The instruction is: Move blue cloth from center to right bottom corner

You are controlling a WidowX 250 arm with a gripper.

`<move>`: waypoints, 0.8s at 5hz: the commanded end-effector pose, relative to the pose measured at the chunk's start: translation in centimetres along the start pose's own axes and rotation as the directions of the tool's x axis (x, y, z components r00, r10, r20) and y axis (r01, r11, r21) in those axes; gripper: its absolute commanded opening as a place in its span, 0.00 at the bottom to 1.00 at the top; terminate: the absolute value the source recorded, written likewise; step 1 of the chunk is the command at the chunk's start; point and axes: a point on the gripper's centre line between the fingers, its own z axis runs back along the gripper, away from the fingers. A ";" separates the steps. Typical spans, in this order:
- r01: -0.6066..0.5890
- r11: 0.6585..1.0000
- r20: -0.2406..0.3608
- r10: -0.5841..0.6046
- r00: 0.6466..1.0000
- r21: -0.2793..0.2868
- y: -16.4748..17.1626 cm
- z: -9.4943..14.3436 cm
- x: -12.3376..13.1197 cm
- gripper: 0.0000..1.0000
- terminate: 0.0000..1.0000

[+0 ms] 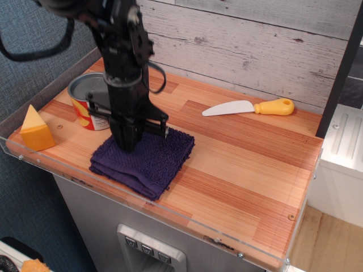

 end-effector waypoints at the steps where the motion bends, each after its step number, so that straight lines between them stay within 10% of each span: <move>1: -0.027 1.000 0.036 0.027 0.999 0.016 -0.9 -1.2 0.3 0.00 0.00; 4: 0.076 0.995 0.018 -0.075 0.997 -0.057 -7.7 -1.1 -1.1 0.00 0.00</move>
